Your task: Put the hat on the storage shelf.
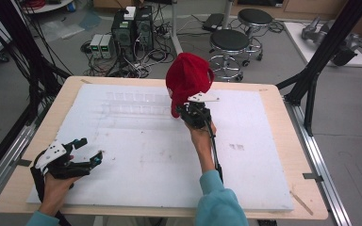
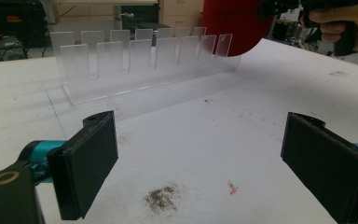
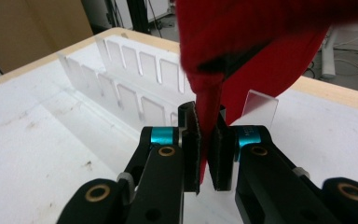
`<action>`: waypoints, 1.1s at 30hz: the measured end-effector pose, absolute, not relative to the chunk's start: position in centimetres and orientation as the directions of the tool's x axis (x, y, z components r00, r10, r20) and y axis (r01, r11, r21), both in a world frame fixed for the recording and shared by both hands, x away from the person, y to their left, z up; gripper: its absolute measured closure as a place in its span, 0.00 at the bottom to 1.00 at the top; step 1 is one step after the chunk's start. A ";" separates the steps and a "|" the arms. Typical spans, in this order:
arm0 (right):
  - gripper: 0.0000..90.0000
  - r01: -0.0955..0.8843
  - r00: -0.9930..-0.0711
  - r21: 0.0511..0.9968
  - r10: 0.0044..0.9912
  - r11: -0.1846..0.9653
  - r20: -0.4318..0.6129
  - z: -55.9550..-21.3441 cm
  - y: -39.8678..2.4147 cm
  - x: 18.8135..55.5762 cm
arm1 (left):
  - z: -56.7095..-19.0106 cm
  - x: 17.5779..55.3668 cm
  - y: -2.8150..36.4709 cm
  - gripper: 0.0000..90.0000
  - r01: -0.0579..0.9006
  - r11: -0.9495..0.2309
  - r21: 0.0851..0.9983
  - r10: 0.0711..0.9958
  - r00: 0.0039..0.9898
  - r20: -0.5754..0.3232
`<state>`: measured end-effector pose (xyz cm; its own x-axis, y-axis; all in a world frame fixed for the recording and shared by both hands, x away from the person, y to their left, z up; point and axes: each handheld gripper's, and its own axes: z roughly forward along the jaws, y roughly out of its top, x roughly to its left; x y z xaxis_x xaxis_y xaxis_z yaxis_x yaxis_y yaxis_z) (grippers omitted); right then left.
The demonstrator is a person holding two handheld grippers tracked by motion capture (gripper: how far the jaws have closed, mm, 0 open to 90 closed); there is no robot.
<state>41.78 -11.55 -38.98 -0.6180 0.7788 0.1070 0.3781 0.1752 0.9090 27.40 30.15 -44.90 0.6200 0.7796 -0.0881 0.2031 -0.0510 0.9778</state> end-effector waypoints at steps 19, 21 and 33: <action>0.22 0.446 -0.586 0.868 0.804 0.219 0.098 -37.2 -12.7 38.9 | -45.0 27.3 30.5 0.12 0.209 -0.016 0.978 0.778 0.617 -0.119; 0.22 0.394 -0.592 0.896 0.802 0.206 0.076 -36.7 -13.4 37.5 | -45.0 27.3 30.6 0.12 0.213 -0.009 0.977 0.780 0.613 -0.127; 0.13 0.240 -0.643 0.965 0.762 0.108 0.075 -33.7 -17.3 31.5 | -45.0 27.2 30.8 0.12 0.212 -0.003 0.977 0.773 0.620 -0.132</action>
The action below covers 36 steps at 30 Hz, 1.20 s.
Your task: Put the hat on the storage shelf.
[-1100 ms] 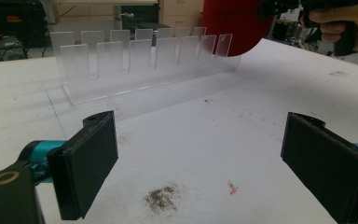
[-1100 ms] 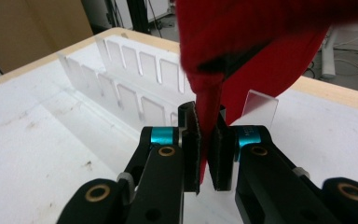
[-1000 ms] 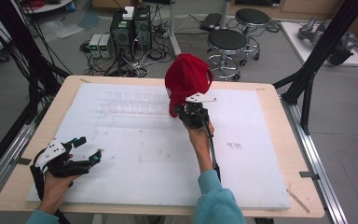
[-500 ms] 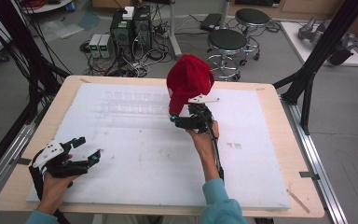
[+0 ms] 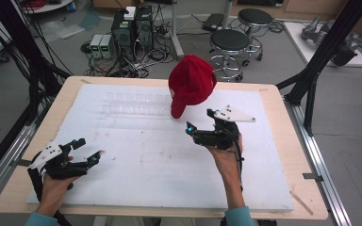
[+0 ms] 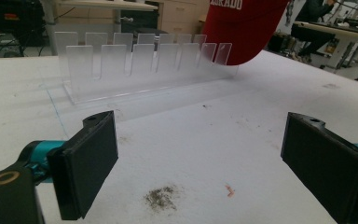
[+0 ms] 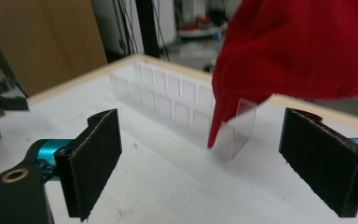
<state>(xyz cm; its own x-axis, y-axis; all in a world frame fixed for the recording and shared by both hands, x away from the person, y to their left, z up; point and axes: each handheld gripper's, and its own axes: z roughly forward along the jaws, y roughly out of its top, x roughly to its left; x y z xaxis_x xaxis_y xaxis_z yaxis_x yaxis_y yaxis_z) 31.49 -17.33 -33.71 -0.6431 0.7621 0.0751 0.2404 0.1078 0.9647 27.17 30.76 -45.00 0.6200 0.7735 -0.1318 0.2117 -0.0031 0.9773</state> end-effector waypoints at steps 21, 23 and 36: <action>0.11 0.071 -0.578 0.997 0.813 -0.042 0.075 -41.2 -26.2 23.6 | -45.1 26.5 30.8 0.13 0.145 0.001 0.989 0.784 0.615 -0.091; 0.11 0.070 -0.569 0.997 0.820 -0.031 0.065 -41.7 -26.2 23.4 | -45.1 26.4 30.7 0.13 0.139 -0.003 0.990 0.783 0.616 -0.084; 0.11 0.100 -0.530 0.994 0.848 0.047 0.013 -44.9 -25.9 23.4 | -45.1 26.3 30.6 0.13 0.133 -0.014 0.991 0.786 0.615 -0.071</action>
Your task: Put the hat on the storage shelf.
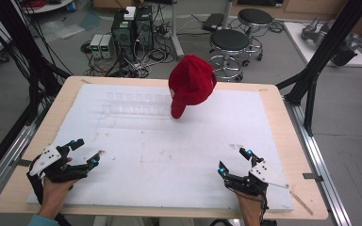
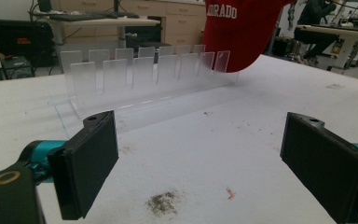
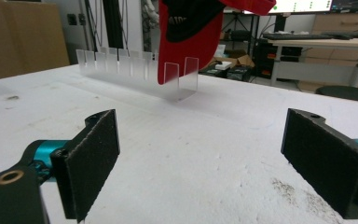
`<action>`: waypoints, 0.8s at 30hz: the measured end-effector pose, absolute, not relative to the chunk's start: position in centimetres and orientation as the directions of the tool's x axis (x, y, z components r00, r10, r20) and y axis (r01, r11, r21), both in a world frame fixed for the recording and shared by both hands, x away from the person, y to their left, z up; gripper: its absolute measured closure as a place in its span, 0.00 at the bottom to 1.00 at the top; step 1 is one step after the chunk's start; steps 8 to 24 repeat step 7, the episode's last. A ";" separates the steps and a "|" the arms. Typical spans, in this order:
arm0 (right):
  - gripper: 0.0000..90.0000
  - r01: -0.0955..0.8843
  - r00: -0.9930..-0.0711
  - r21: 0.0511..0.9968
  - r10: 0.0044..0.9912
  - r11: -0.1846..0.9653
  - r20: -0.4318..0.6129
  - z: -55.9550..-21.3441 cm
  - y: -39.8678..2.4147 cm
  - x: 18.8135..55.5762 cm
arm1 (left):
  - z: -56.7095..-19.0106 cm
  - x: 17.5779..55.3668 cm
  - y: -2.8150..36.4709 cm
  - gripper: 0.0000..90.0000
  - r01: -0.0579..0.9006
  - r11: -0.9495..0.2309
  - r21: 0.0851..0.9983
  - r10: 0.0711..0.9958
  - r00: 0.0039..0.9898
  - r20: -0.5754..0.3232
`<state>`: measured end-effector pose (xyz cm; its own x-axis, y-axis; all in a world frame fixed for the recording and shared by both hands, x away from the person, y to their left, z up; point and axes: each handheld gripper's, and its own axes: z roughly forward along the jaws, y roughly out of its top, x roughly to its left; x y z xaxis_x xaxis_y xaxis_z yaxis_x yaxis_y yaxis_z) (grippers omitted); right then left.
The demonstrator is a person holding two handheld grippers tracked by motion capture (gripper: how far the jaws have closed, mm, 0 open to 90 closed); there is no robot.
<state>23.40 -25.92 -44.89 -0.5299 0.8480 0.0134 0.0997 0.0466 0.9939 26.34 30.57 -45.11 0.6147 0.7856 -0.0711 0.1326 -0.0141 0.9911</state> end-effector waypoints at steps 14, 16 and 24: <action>0.11 0.099 -0.510 0.995 0.859 0.026 0.028 -45.2 -26.2 23.3 | -45.1 26.3 30.6 0.13 0.131 -0.007 0.991 0.790 0.609 -0.074; 0.11 0.099 -0.510 0.995 0.859 0.026 0.028 -45.2 -26.2 23.3 | -45.1 26.3 30.6 0.13 0.131 -0.007 0.991 0.790 0.609 -0.074; 0.11 0.099 -0.510 0.995 0.859 0.026 0.028 -45.2 -26.2 23.3 | -45.1 26.3 30.6 0.13 0.131 -0.007 0.991 0.790 0.609 -0.074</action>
